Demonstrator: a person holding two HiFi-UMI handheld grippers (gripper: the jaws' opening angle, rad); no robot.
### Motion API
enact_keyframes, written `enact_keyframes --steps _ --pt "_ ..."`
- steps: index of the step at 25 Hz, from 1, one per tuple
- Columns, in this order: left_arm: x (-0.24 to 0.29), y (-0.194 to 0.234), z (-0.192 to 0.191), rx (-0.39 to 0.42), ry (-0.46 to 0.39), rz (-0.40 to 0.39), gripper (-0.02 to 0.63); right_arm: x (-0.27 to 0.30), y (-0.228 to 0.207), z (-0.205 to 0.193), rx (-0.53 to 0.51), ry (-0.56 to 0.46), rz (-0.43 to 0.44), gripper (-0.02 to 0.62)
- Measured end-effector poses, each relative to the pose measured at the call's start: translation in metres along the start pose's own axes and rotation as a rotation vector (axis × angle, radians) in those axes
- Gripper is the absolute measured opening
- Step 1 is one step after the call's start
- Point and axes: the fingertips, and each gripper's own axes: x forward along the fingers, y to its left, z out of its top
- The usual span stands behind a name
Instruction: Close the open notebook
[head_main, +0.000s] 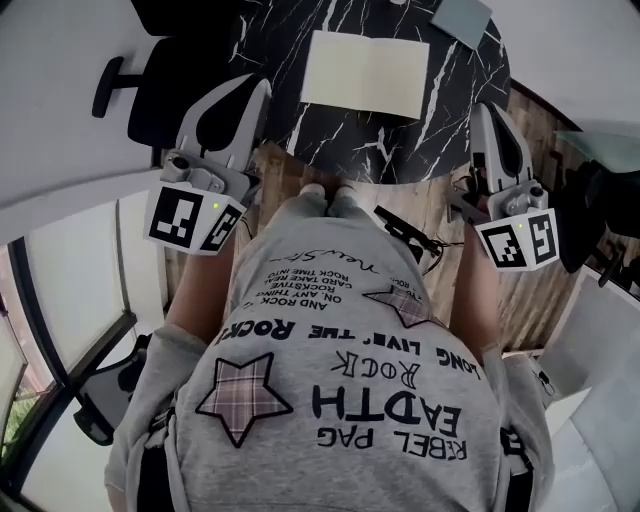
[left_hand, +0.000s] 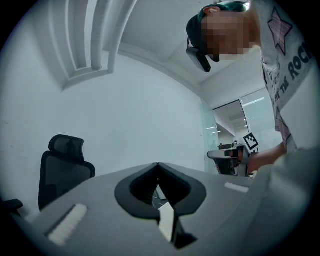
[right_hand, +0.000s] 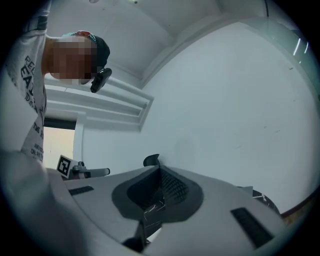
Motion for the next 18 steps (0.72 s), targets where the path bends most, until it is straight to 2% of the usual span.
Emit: enact_keyframes --steps 8,18 --pt "0.005 0.007 0.003 -0.016 -0.018 -0.011 0.008 0.008 -0.004 0.012 -0.034 -0.007 -0.009 0.012" --pt "0.012 0.003 -0.001 -0.023 -0.016 -0.015 0.008 0.002 -0.015 0.001 -0.019 0.024 -0.02 0.011"
